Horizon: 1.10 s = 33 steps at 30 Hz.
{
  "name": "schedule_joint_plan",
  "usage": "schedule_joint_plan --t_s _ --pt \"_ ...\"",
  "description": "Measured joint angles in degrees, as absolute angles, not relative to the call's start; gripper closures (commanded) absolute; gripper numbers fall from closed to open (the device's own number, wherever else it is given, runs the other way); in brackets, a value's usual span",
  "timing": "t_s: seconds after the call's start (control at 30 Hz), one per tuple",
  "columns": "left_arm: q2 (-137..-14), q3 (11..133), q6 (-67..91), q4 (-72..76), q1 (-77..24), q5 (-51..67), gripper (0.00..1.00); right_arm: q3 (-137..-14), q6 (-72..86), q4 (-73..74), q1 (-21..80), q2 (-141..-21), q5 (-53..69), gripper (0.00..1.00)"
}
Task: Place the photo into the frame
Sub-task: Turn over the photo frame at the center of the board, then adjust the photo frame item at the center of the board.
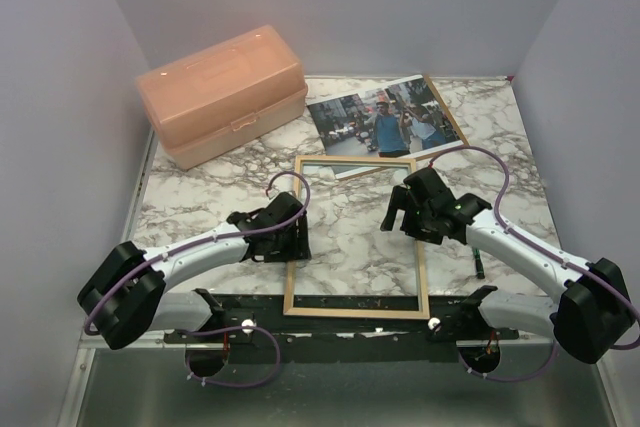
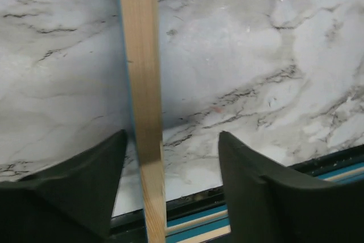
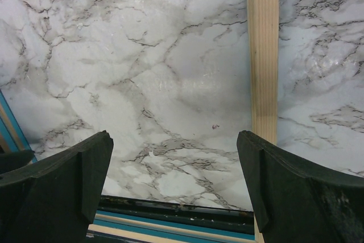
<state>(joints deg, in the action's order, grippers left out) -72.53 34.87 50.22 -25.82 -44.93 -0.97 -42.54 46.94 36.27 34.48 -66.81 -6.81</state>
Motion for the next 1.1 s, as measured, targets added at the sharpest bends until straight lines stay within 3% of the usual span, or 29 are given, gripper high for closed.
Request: schedule_joint_plan --t_s 0.3,0.53,0.87,1.1 --pt "-68.75 35.92 50.13 -24.38 -45.32 2.0 0.15 -43.55 45.32 35.57 33.3 -67.92 -4.99 0.0" --pt "-68.16 39.59 47.46 -23.29 -40.38 4.64 0.13 -48.14 41.39 32.25 27.46 -76.09 1.63 0.0" --pt "-71.4 42.41 42.04 -20.56 -26.48 12.86 0.14 -54.11 37.26 28.6 10.79 -82.85 12.53 0.0" --pt "-77.73 45.19 40.42 -16.99 -22.22 16.45 0.18 -61.12 36.64 25.26 -3.44 -91.37 16.4 0.0"
